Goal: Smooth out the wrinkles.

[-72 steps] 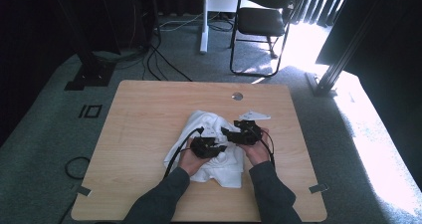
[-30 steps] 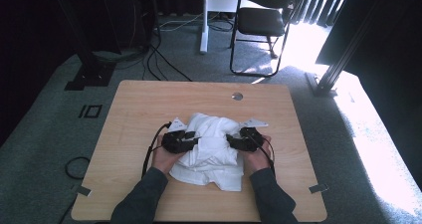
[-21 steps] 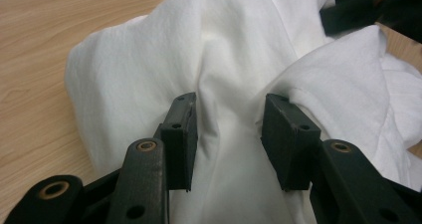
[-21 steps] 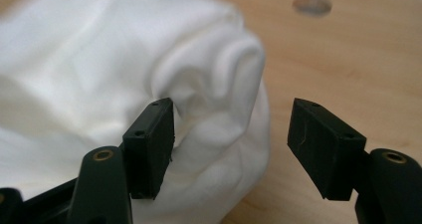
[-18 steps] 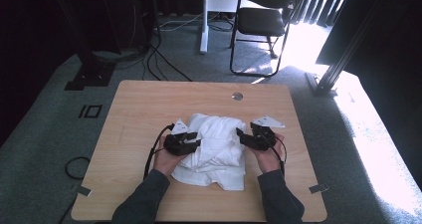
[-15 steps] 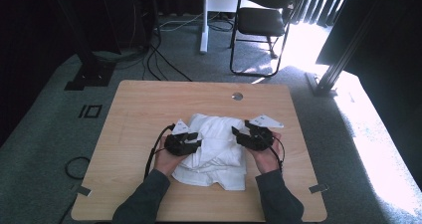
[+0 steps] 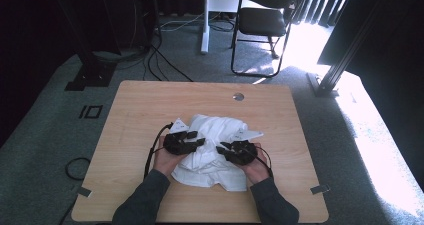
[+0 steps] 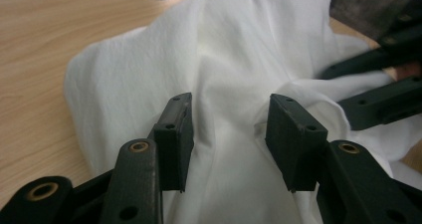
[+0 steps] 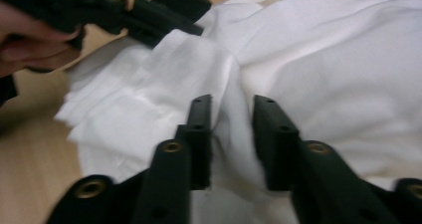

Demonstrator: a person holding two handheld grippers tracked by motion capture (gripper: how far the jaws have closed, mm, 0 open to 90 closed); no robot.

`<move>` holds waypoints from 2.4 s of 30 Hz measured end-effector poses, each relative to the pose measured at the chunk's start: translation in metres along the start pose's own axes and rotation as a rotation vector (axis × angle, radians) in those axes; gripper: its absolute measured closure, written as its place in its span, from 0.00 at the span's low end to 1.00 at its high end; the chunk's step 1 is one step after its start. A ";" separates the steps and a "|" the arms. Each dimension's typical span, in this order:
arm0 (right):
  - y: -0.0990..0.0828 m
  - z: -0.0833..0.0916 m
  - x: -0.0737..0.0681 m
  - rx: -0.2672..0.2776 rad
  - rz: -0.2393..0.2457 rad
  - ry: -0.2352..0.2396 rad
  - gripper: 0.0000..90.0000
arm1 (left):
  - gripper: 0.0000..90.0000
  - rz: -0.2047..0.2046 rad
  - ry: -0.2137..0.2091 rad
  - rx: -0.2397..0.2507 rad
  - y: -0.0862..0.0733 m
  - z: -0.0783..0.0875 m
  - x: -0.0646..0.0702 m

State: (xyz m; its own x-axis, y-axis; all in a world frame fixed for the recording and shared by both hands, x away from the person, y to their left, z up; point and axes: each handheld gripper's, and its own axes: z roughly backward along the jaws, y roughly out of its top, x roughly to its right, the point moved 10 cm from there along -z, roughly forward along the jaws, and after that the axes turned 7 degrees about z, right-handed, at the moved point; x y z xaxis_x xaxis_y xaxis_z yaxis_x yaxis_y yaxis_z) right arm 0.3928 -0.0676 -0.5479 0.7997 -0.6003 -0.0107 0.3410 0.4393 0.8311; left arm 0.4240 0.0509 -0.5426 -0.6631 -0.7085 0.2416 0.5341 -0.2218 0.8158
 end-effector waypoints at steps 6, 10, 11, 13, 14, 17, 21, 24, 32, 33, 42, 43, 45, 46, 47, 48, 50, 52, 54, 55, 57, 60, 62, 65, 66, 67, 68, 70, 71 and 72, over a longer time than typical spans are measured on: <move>-0.018 0.039 -0.007 0.006 0.052 0.087 0.84 | 0.60 0.013 0.015 0.035 0.009 0.007 -0.006; -0.040 0.062 -0.005 -0.015 0.081 0.109 0.67 | 0.60 -0.004 0.015 0.021 0.007 0.006 -0.003; -0.042 0.067 0.002 -0.002 0.058 0.077 0.65 | 0.60 -0.007 0.013 0.019 0.006 0.005 -0.002; -0.039 0.073 0.016 0.030 -0.005 0.009 0.65 | 0.60 -0.014 0.009 0.015 0.006 0.002 0.002; -0.036 0.075 0.023 0.044 -0.036 -0.035 0.65 | 0.60 -0.014 0.005 0.017 0.006 0.001 0.003; -0.019 0.073 0.039 0.102 -0.122 -0.113 0.63 | 0.60 -0.018 0.009 0.020 0.007 -0.001 0.004; -0.003 0.057 0.031 0.107 -0.145 -0.107 0.60 | 0.60 0.002 0.022 0.044 0.010 0.006 -0.005; 0.000 0.042 0.016 0.058 -0.106 -0.099 0.57 | 0.60 0.015 0.041 0.055 0.011 0.012 -0.013; 0.007 0.032 0.015 0.033 -0.091 -0.139 0.98 | 0.60 0.036 0.066 0.066 0.009 0.022 -0.026; 0.018 0.045 0.018 0.081 -0.087 -0.158 0.99 | 0.60 0.037 0.062 0.069 0.010 0.022 -0.025; 0.013 0.089 0.041 0.143 -0.163 -0.184 0.95 | 0.60 0.026 0.061 0.055 0.008 0.017 -0.022; -0.003 0.086 0.048 0.088 -0.177 -0.206 0.97 | 0.60 0.023 0.063 0.049 0.007 0.016 -0.022; -0.029 0.086 0.066 -0.010 -0.184 -0.334 0.98 | 0.60 0.020 0.062 0.045 0.005 0.015 -0.021; -0.037 0.087 0.069 -0.040 -0.189 -0.355 0.96 | 0.60 0.020 0.057 0.039 0.004 0.014 -0.020; -0.040 0.089 0.066 -0.015 -0.212 -0.316 0.88 | 0.60 0.015 0.056 0.034 0.004 0.014 -0.019; -0.038 0.091 0.061 0.011 -0.203 -0.290 0.82 | 0.60 0.010 0.054 0.033 0.003 0.012 -0.018; -0.034 0.095 0.051 0.041 -0.187 -0.259 0.77 | 0.60 0.007 0.054 0.030 0.003 0.011 -0.018; -0.025 0.097 0.026 0.105 -0.164 -0.186 0.63 | 0.60 0.017 0.049 0.034 0.004 0.008 -0.016; -0.022 0.093 0.015 0.117 -0.150 -0.159 0.59 | 0.60 0.010 0.046 0.032 0.005 0.006 -0.013; -0.021 0.088 0.008 0.118 -0.148 -0.131 0.58 | 0.60 0.007 0.048 0.032 0.005 0.006 -0.012; -0.023 0.076 0.001 0.088 -0.121 -0.129 0.55 | 0.60 0.000 0.045 0.031 0.005 0.005 -0.010; -0.027 0.061 0.003 0.035 -0.108 -0.159 0.73 | 0.60 0.001 0.038 0.035 0.007 0.004 -0.008; -0.025 0.059 0.005 0.028 -0.094 -0.162 0.99 | 0.60 0.000 0.039 0.036 0.007 0.003 -0.008; -0.010 0.082 0.010 0.110 -0.112 -0.182 1.00 | 0.60 0.004 0.036 0.042 0.008 0.004 -0.008; -0.007 0.090 0.013 0.137 -0.124 -0.185 1.00 | 0.60 0.002 0.039 0.039 0.008 0.005 -0.009; -0.007 0.090 0.013 0.137 -0.124 -0.185 1.00 | 0.60 0.002 0.039 0.039 0.008 0.005 -0.009; -0.005 0.111 0.023 0.174 -0.144 -0.230 1.00 | 0.60 0.003 0.041 0.039 0.007 0.005 -0.009; -0.013 0.118 0.028 0.167 -0.176 -0.219 0.99 | 0.60 0.000 0.039 0.037 0.006 0.005 -0.008; -0.024 0.118 0.033 0.138 -0.199 -0.229 0.99 | 0.60 -0.002 0.040 0.034 0.006 0.005 -0.008; -0.033 0.116 0.037 0.103 -0.199 -0.260 0.99 | 0.60 0.000 0.039 0.033 0.005 0.004 -0.008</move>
State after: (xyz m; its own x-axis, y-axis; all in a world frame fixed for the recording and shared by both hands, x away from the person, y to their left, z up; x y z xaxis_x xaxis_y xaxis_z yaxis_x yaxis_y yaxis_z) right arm 0.3539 -0.1818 -0.5113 0.5654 -0.8234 -0.0476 0.4152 0.2344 0.8790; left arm 0.4297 0.0583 -0.5383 -0.6416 -0.7344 0.2213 0.5163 -0.2001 0.8327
